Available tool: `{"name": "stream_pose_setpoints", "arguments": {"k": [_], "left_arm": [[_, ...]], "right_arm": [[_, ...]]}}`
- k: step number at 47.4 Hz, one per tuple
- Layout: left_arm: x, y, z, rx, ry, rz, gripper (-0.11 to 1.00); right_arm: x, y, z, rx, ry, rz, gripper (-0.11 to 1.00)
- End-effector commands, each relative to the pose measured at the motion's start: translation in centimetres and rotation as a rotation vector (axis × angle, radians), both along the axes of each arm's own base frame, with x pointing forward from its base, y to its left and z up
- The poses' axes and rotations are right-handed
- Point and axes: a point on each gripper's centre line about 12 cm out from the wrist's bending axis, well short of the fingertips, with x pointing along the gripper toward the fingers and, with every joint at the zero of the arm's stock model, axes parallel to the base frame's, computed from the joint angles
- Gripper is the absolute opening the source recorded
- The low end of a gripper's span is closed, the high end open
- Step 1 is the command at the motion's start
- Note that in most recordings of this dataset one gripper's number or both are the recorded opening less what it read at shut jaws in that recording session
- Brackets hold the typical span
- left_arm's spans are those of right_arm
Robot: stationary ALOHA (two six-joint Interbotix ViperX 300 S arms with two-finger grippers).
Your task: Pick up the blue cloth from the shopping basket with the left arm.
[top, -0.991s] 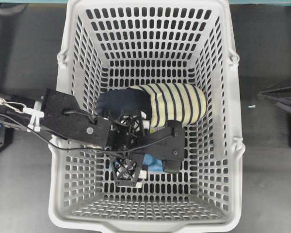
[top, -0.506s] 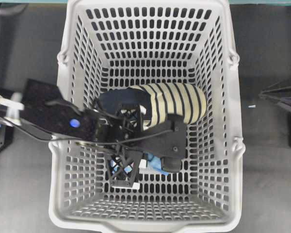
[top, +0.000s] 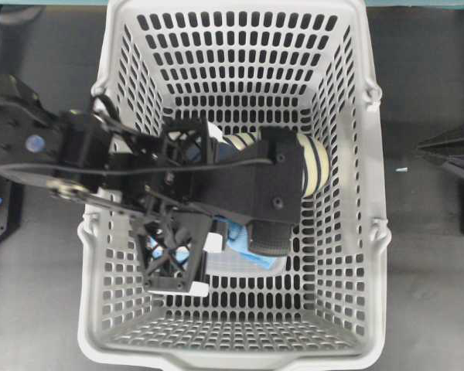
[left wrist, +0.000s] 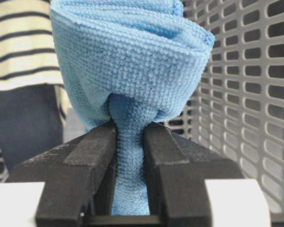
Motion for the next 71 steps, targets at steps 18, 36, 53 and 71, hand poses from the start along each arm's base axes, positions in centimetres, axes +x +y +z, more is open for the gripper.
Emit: {"name": "stream_pose_setpoints", "arguments": {"k": [18,36,53,71], "left_arm": [[-0.07,-0.13,1.07,-0.002,-0.025,-0.001,0.14],[-0.1,-0.08,0.89,-0.002,-0.017,0.001,0.14],[0.16,-0.13,0.55,-0.002,-0.009,0.002,0.14],[0.16,-0.13,0.55,-0.004,-0.009,0.006,0.14]], "right_arm": [[0.12,0.02,0.33,0.015,-0.012,0.002,0.01],[0.12,0.0,0.27,0.021,-0.011,0.0,0.01],[0.12,0.02,0.29,0.021,-0.012,0.002,0.01],[0.15,0.03,0.18,0.021,-0.005,0.002,0.01]]}}
